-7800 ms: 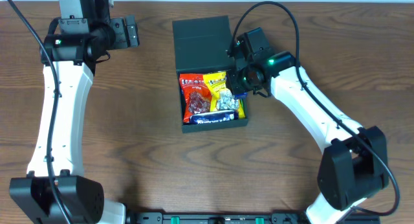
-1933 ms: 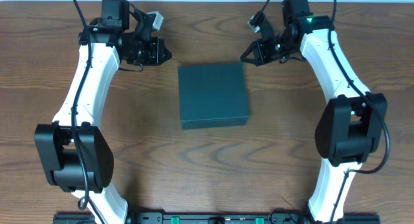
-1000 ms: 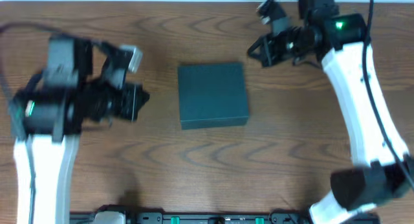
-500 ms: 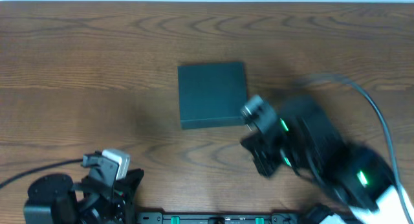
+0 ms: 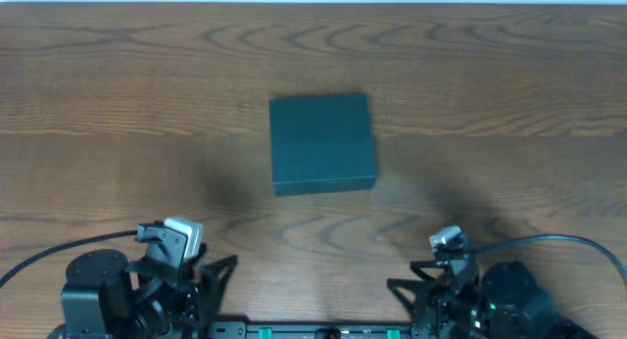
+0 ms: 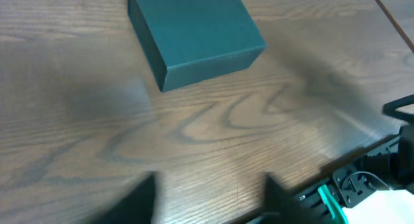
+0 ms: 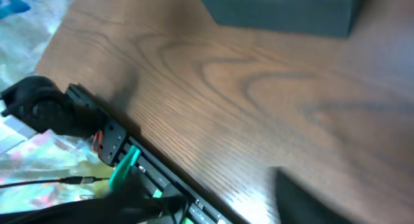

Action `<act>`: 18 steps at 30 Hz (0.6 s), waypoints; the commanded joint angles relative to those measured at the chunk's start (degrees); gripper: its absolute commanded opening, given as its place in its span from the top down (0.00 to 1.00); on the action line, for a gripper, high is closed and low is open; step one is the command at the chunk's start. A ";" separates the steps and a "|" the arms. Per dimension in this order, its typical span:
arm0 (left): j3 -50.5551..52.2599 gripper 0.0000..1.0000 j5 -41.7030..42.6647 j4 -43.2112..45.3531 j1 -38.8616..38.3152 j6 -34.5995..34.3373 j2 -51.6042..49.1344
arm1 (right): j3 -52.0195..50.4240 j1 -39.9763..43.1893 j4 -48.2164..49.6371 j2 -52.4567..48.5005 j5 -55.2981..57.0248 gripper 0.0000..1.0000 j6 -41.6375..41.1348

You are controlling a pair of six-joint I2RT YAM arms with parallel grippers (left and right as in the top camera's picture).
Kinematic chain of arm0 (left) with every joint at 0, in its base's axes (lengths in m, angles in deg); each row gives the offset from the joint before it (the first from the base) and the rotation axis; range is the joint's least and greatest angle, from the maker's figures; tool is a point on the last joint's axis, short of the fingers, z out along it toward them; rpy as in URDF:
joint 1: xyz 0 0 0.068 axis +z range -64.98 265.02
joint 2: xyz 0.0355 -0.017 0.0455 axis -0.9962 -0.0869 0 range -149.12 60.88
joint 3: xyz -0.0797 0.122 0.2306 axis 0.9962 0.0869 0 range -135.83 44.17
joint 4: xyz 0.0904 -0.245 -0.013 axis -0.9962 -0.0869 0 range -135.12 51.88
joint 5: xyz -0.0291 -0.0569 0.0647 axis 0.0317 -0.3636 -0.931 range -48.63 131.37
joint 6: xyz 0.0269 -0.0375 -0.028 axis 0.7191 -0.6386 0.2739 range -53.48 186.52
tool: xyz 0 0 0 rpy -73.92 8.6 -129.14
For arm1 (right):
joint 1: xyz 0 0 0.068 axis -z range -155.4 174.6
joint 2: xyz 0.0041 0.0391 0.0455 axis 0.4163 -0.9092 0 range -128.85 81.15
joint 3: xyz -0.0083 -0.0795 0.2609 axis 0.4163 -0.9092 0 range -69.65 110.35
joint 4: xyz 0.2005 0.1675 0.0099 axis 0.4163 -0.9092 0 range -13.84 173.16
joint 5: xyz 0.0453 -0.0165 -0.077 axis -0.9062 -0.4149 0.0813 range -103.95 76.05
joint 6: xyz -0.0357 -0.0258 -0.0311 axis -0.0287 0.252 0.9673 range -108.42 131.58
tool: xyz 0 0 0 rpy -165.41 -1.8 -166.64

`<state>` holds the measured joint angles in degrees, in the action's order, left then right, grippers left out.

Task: Pack container

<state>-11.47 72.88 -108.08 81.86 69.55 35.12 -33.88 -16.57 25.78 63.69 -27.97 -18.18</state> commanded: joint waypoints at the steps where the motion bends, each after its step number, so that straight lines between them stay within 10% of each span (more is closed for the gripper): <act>1: 0.52 0.05 0.48 0.33 0.02 -3.87 0.04 | -2.64 -0.48 0.24 0.20 0.50 0.01 -8.04; 18: 0.52 0.05 0.44 -0.31 0.02 -5.20 0.04 | -5.62 -0.48 -0.26 0.20 2.21 0.01 -12.41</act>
<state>-11.30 72.88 -108.36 81.86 64.98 35.12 -39.39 -16.57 25.58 63.67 -26.53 -29.85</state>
